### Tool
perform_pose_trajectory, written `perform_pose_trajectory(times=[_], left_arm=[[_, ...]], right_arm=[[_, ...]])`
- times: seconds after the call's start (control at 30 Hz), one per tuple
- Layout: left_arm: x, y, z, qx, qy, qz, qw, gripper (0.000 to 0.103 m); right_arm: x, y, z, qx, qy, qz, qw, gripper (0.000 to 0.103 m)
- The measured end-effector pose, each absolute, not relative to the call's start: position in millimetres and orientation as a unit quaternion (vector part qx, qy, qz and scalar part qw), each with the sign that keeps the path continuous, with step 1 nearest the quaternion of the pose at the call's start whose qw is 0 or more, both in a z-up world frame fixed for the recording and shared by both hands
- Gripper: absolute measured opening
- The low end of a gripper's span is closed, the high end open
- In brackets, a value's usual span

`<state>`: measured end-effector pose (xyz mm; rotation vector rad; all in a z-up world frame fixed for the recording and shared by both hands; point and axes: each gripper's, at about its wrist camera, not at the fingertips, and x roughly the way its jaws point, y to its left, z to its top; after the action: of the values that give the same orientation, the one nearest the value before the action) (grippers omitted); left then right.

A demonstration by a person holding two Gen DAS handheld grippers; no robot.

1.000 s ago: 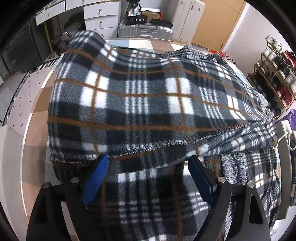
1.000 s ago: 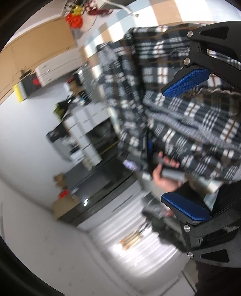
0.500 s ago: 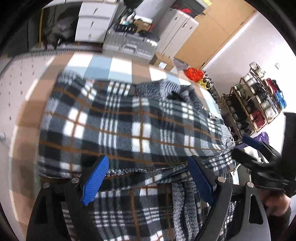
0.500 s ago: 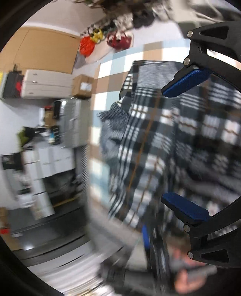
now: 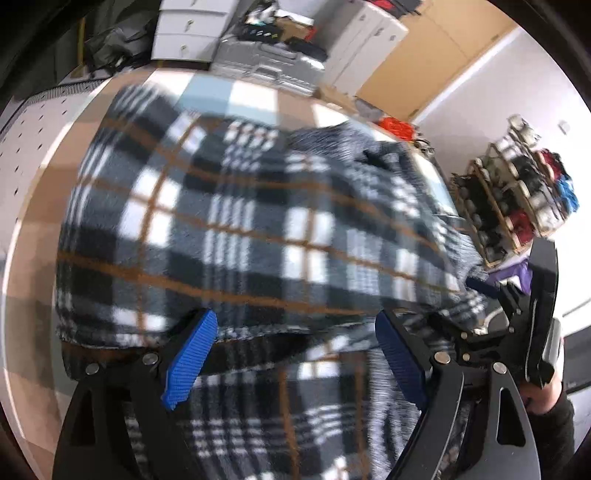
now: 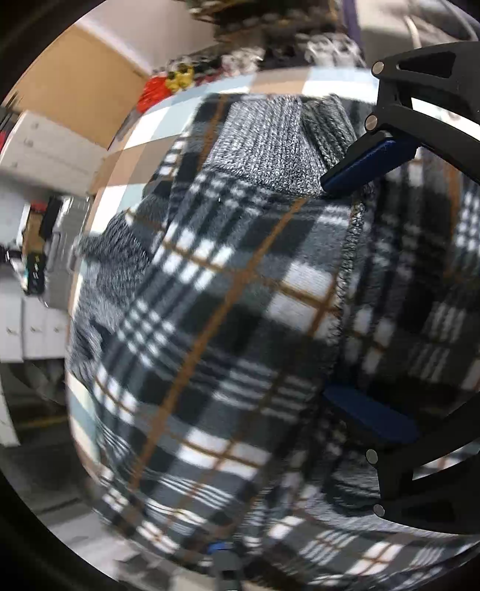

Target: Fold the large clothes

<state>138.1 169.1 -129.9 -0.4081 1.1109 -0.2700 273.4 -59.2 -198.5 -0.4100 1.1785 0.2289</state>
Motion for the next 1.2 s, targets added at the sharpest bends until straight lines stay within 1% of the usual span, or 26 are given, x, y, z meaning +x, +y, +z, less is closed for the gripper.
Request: perform_pose_trajectory(times=[0.1, 0.17, 0.23, 0.33, 0.37, 0.43, 0.57, 0.63, 0.73, 0.87, 0.97, 1.03, 1.13, 1.2], left_arm=[[147, 166, -112, -0.19, 0.508, -0.134, 0.829, 0.084], [161, 162, -123, -0.189, 0.518, -0.132, 0.824, 0.084], [171, 158, -139, -0.186, 0.533, -0.121, 0.816, 0.084], [163, 177, -156, -0.188, 0.55, -0.106, 0.807, 0.084], [162, 173, -162, -0.186, 0.543, -0.107, 0.812, 0.084], [158, 174, -159, -0.171, 0.532, -0.103, 0.823, 0.084], [164, 160, -154, -0.129, 0.545, -0.082, 0.824, 0.084], [158, 162, -142, -0.125, 0.545, -0.075, 0.826, 0.084], [133, 165, -112, -0.123, 0.509, -0.078, 0.849, 0.085], [94, 162, -81, -0.062, 0.457, -0.054, 0.886, 0.085], [59, 151, -65, -0.025, 0.421, -0.026, 0.906, 0.085], [31, 161, -55, -0.024, 0.397, -0.02, 0.917, 0.085], [-2, 166, -41, -0.014, 0.365, -0.006, 0.931, 0.085], [-13, 163, -34, 0.0, 0.353, -0.004, 0.936, 0.085]], right_arm=[[280, -64, -166, -0.15, 0.524, 0.115, 0.83, 0.103], [290, -72, -158, -0.116, 0.519, 0.107, 0.84, 0.103], [308, -78, -169, -0.095, 0.541, 0.083, 0.831, 0.103], [320, -86, -202, -0.122, 0.58, 0.044, 0.804, 0.103], [321, -91, -215, -0.118, 0.594, 0.048, 0.794, 0.103], [317, -98, -221, -0.1, 0.584, 0.062, 0.804, 0.103], [300, -107, -224, -0.091, 0.538, 0.068, 0.835, 0.103], [297, -109, -218, -0.086, 0.544, 0.071, 0.832, 0.103], [276, -113, -189, -0.07, 0.52, 0.085, 0.847, 0.103], [233, -112, -143, -0.054, 0.478, 0.132, 0.867, 0.103], [198, -117, -120, -0.021, 0.452, 0.16, 0.877, 0.103], [171, -116, -116, 0.009, 0.444, 0.176, 0.878, 0.103], [136, -118, -121, 0.025, 0.436, 0.182, 0.881, 0.103], [120, -110, -128, 0.021, 0.452, 0.172, 0.875, 0.103]])
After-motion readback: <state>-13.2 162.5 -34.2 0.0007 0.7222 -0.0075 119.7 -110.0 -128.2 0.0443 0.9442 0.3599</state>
